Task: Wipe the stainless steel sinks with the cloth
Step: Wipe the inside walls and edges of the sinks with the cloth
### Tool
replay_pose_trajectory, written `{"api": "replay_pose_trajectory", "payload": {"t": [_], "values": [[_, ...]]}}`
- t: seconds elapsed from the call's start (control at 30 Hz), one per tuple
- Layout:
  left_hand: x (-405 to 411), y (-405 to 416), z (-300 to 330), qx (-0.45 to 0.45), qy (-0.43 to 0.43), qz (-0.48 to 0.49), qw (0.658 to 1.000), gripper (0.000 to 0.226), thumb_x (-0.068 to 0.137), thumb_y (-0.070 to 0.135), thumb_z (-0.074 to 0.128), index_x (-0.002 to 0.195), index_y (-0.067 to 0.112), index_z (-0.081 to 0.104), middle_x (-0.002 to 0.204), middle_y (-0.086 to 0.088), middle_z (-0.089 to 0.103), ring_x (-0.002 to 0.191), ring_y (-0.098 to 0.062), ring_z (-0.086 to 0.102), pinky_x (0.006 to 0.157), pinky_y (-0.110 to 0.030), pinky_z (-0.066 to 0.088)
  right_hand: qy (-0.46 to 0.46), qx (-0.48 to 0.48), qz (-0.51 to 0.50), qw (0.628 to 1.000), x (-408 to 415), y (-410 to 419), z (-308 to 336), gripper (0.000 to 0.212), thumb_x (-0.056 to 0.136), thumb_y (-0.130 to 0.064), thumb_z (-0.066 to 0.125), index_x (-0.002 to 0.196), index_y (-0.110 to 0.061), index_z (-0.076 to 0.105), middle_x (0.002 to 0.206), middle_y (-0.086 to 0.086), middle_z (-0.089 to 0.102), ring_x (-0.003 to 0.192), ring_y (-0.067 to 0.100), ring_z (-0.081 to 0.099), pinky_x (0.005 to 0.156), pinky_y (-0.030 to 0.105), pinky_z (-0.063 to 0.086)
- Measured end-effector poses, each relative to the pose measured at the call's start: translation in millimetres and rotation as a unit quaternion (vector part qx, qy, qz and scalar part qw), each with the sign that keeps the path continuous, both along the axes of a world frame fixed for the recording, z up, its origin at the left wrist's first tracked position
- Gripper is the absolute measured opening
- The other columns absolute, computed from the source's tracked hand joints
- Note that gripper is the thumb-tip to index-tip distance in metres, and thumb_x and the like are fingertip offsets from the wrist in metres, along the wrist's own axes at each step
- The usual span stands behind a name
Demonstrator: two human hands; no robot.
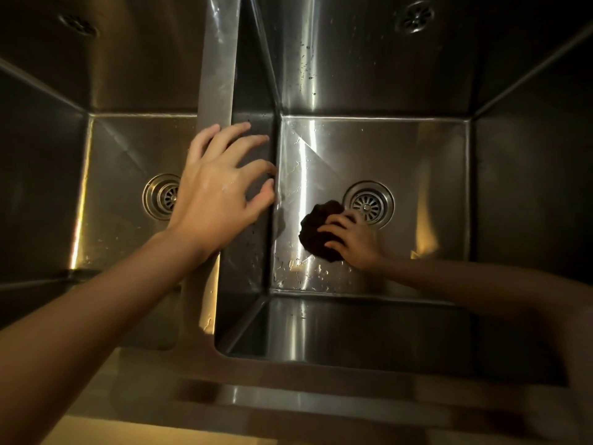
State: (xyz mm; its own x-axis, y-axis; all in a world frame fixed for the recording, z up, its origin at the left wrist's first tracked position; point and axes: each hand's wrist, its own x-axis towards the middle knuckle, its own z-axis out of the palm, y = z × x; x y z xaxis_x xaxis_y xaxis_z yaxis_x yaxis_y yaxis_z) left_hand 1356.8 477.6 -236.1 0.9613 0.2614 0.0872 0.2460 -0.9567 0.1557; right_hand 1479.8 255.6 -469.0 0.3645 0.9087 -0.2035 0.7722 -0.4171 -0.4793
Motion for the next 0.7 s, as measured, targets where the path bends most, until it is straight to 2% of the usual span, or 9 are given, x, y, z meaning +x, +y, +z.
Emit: {"api": "replay_pose_trajectory", "payload": {"t": [0.1,0.2,0.33,0.43,0.6,0.7], "values": [[0,0,0,0.000,0.000,0.001,1.000,0.031,0.093,0.033,0.048,0.102,0.017,0.073,0.132,-0.006,0.058,0.135,-0.025,0.040,0.115,-0.042,0.018,0.012,0.019,0.029,0.999,-28,1,-3,0.035,0.080,-0.029,0.071,0.114,-0.031,0.068,0.121,-0.006,0.063,0.113,0.031,0.052,0.083,0.042,0.052],[0,0,0,0.000,-0.001,0.003,1.000,0.031,0.093,0.032,0.047,0.101,0.017,0.073,0.132,-0.006,0.058,0.135,-0.025,0.040,0.115,-0.043,0.018,0.031,0.017,0.086,0.996,-51,23,-4,0.035,0.084,-0.035,0.065,0.119,-0.034,0.065,0.126,-0.009,0.059,0.121,0.027,0.048,0.082,0.034,0.050],[-1,0,-1,0.002,-0.004,-0.003,1.000,0.030,0.093,0.031,0.048,0.100,0.016,0.073,0.132,-0.006,0.059,0.135,-0.026,0.041,0.114,-0.044,0.020,0.052,0.010,0.071,0.996,-48,60,-3,0.036,0.089,-0.039,0.059,0.124,-0.033,0.062,0.130,-0.010,0.057,0.125,0.023,0.043,0.085,0.028,0.046],[-2,1,-1,0.003,-0.003,-0.002,1.000,0.030,0.092,0.030,0.048,0.100,0.015,0.073,0.132,-0.006,0.058,0.134,-0.026,0.041,0.114,-0.043,0.019,0.038,0.010,0.057,0.998,-19,67,-1,0.036,0.089,-0.039,0.058,0.123,-0.030,0.064,0.129,-0.006,0.058,0.121,0.027,0.045,0.095,0.030,0.039],[-1,0,0,-0.003,0.003,-0.002,1.000,0.031,0.093,0.032,0.048,0.102,0.015,0.073,0.133,-0.007,0.057,0.136,-0.025,0.038,0.116,-0.042,0.016,0.006,-0.033,0.012,0.999,25,31,7,0.040,0.084,-0.042,0.065,0.123,-0.039,0.060,0.128,-0.014,0.055,0.121,0.024,0.042,0.085,0.033,0.044],[-1,0,1,-0.001,0.003,0.000,1.000,0.033,0.093,0.032,0.047,0.103,0.015,0.073,0.134,-0.007,0.057,0.136,-0.026,0.039,0.116,-0.042,0.016,0.010,-0.058,0.005,0.998,14,4,6,0.041,0.084,-0.043,0.065,0.124,-0.038,0.058,0.129,-0.012,0.053,0.122,0.025,0.040,0.089,0.037,0.045]]}}
